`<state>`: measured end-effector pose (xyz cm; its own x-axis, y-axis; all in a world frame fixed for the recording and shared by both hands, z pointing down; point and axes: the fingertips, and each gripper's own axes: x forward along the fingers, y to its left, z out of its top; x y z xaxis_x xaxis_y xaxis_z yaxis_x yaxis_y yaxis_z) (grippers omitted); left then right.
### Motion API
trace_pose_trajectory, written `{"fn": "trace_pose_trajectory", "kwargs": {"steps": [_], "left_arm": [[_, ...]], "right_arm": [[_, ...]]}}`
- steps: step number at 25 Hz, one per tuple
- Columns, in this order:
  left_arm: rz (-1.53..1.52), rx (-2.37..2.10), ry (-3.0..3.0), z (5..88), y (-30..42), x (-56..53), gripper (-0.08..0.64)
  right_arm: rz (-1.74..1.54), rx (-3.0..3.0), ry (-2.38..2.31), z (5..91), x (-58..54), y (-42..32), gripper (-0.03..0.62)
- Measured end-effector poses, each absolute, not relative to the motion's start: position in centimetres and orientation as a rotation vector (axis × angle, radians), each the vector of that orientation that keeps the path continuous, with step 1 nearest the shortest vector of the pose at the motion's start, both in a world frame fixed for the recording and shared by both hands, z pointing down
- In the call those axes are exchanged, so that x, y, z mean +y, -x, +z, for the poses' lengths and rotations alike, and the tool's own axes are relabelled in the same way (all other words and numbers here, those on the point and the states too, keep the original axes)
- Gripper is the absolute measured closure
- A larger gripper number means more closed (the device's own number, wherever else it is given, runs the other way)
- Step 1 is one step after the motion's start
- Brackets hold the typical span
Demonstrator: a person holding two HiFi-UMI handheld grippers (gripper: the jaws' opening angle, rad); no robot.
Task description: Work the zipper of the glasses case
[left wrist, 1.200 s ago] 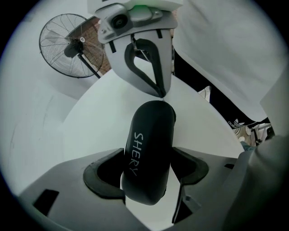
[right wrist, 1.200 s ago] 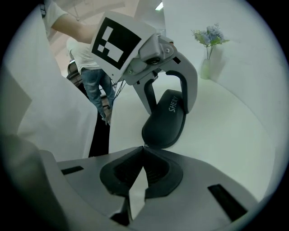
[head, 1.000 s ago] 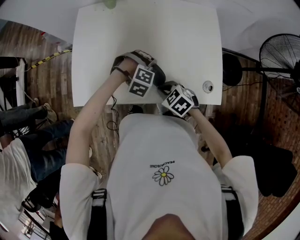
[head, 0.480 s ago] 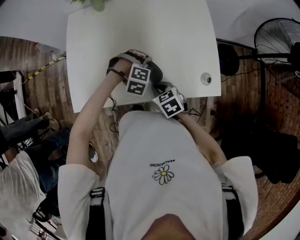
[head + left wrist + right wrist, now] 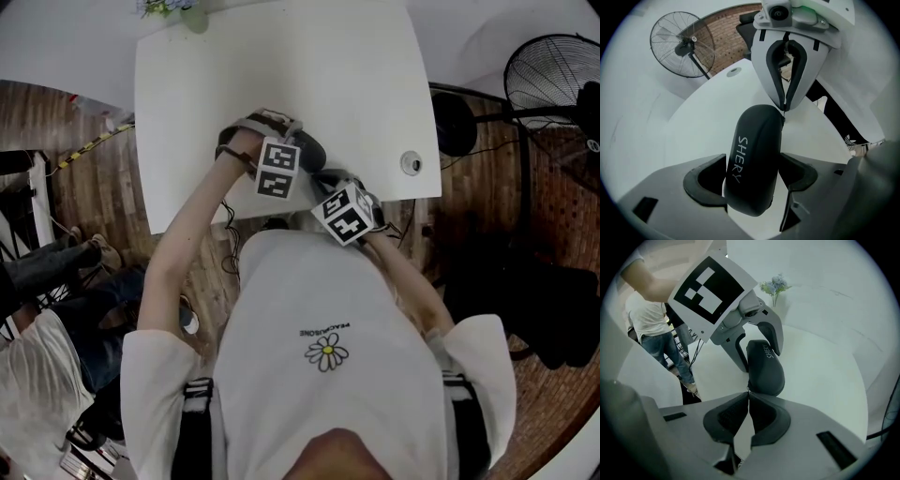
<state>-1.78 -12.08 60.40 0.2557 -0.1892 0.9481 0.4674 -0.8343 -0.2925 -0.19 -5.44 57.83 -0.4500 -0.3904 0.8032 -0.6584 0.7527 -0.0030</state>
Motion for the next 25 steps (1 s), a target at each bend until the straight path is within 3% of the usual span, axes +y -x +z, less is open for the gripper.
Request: {"fn": "trace_pose_trajectory", "kwargs": {"steps": [4,7,14,23,25], "left_arm": [[-1.628,-0.23,2.001,60.4,1.9,-12.0,0.213],[-1.652,-0.212,2.013,60.2,2.3,-12.0,0.213],[-1.639,-0.121,2.014,57.0,2.9,-12.6,0.213],[-1.371,0.372,2.174,45.3,2.5,-18.3,0.217],[-1.211,0.59,2.207,41.2,2.5,-20.2,0.262]], "right_arm": [[0.36,-2.078,-0.801,56.9,-5.7,-1.3,0.573],[0.351,-2.076,-0.802,56.0,-6.4,-2.6,0.505],[0.247,-2.11,-0.914,52.4,-10.4,-5.1,0.502],[0.029,-2.216,-1.075,44.1,-16.3,-4.7,0.502],[-0.046,-2.236,-1.126,41.8,-17.5,-4.4,0.503]]}}
